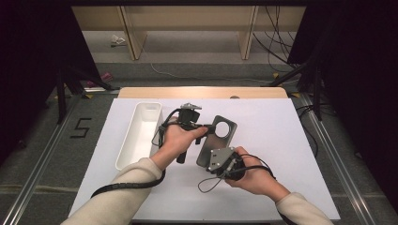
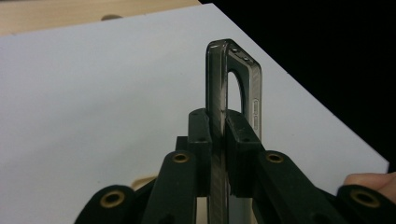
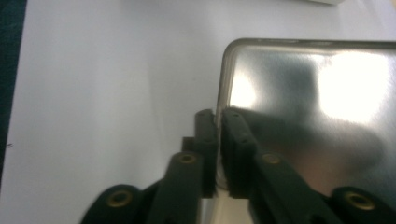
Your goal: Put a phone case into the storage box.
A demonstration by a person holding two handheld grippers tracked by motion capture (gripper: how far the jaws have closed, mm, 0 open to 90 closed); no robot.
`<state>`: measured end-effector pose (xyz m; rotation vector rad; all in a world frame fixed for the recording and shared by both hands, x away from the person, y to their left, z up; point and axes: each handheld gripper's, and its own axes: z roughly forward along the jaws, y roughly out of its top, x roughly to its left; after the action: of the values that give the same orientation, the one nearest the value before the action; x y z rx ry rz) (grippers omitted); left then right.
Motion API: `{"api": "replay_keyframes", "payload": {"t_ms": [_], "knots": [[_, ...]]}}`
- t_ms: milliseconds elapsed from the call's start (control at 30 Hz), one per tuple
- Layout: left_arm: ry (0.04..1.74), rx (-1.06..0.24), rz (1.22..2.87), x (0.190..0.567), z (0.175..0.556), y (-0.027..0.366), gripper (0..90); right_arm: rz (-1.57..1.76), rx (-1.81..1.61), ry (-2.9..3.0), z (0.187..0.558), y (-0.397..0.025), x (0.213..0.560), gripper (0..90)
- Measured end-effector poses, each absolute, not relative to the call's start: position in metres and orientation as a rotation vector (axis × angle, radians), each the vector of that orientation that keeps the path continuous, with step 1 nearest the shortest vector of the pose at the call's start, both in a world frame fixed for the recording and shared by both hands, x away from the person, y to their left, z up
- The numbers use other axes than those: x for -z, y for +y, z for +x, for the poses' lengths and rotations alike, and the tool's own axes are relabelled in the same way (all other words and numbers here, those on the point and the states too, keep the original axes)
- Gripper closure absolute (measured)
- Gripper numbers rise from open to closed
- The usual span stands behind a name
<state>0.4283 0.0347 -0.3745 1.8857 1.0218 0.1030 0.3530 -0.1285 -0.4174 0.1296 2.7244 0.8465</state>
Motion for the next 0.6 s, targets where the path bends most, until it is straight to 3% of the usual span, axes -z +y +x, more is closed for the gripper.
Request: {"api": "replay_keyframes", "payload": {"t_ms": [67,100,133,167,300,467,600], "knots": [[0.996,-0.143,1.876,0.375,0.428,0.037,81.6,0.161,-0.868,2.697,0.355,-0.13,0.418,67.2],[0.953,-0.198,1.874,0.375,0.427,0.041,81.5,0.226,-0.895,2.657,0.357,-0.133,0.418,52.6],[0.953,-0.198,1.874,0.375,0.427,0.041,81.5,0.226,-0.895,2.657,0.357,-0.133,0.418,52.6],[0.938,-0.216,1.871,0.374,0.427,0.043,81.4,0.282,-0.932,2.64,0.359,-0.136,0.418,44.0],[0.902,-0.287,1.846,0.375,0.424,0.054,81.2,0.366,-0.975,2.626,0.362,-0.143,0.417,38.4],[0.903,-0.362,1.794,0.377,0.42,0.074,81.2,0.511,-1.068,2.546,0.365,-0.158,0.417,24.5],[0.888,-0.426,1.755,0.379,0.413,0.089,81.2,0.581,-1.1,2.51,0.367,-0.166,0.417,19.8]]}}
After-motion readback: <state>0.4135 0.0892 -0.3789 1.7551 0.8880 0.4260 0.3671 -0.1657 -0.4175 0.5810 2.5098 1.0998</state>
